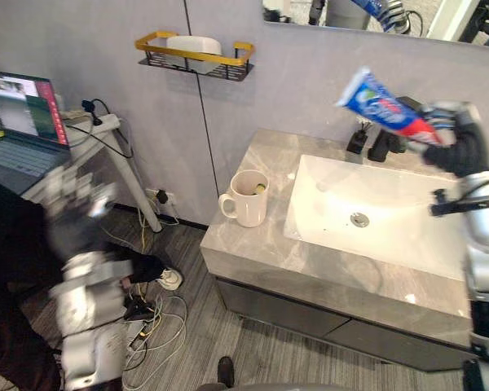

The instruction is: Organize washtable

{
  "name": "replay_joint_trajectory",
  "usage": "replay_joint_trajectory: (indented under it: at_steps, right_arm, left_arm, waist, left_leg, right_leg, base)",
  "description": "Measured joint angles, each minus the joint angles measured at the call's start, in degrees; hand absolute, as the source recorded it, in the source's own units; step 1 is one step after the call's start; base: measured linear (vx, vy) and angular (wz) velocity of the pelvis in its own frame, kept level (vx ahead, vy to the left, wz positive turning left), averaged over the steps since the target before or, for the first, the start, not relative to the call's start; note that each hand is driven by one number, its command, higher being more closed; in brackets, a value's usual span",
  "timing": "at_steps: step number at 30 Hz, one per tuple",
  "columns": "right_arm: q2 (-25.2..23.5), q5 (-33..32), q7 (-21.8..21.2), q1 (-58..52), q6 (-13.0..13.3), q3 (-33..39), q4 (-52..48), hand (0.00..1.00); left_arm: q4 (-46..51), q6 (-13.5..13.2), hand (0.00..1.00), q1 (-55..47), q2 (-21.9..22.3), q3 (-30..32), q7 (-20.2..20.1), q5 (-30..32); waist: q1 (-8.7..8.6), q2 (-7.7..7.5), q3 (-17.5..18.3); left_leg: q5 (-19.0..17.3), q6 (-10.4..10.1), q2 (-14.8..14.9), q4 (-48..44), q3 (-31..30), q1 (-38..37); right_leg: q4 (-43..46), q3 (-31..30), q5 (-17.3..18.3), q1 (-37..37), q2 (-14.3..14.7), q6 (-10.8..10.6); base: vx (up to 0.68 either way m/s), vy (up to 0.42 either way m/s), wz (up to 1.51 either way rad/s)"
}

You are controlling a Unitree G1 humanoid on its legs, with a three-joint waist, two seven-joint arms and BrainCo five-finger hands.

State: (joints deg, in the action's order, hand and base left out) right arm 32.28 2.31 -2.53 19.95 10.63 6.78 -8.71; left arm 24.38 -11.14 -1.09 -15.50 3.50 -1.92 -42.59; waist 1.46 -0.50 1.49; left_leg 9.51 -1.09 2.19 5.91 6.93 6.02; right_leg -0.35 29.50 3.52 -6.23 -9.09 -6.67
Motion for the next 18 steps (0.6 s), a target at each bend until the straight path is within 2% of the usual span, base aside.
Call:
replay_joint_trajectory:
  at_steps: [1,4,7,18]
  right_arm:
    - [-1.67,0.00,0.03,0.64,0.00,-2.27,-1.13,1.00]
    - [-7.16,0.01,0.22,1.19,0.05,-6.18,-4.77,1.00]
    - [-10.70,0.03,0.94,1.19,0.06,-8.39,-7.10,1.00]
    - [-16.66,0.15,1.10,1.18,0.04,-12.26,-8.83,1.00]
  left_arm:
    - [0.61,0.29,0.00,3.15,-0.54,-4.69,-1.17,-1.09]
    - [0.78,0.96,0.00,8.81,-0.76,-11.14,-2.12,-4.41]
    - [0.76,1.31,0.00,11.20,-0.22,-14.38,-1.56,-5.29]
    - [0.74,2.61,0.00,11.37,0.68,-16.39,-1.45,-6.95]
  waist:
    - [-0.04,0.44,0.05]
    - [0.60,0.96,0.05]
    - [0.69,0.99,0.04]
    - [-0.14,1.05,-0.02]
  left_leg:
    - [0.11,0.08,-0.24,-0.10,-0.50,-0.04]
    - [0.18,0.06,-0.29,-0.27,-0.54,-0.39]
    - [0.40,-0.22,-0.21,-0.27,-0.73,-0.57]
    - [0.35,-0.21,-0.19,0.05,-0.35,-1.29]
  right_leg:
    - [0.01,0.44,0.02,-0.34,0.00,-0.03]
    - [0.09,0.45,0.02,-0.61,-0.01,-0.03]
    - [0.10,0.52,0.03,-0.81,0.07,-0.02]
    - [-0.85,0.35,0.08,-1.39,0.08,0.15]
  base:
    - [-0.01,0.000,0.22]
    - [0.00,0.002,0.04]
    - [0.00,0.000,0.00]
    - [-0.03,0.002,0.00]
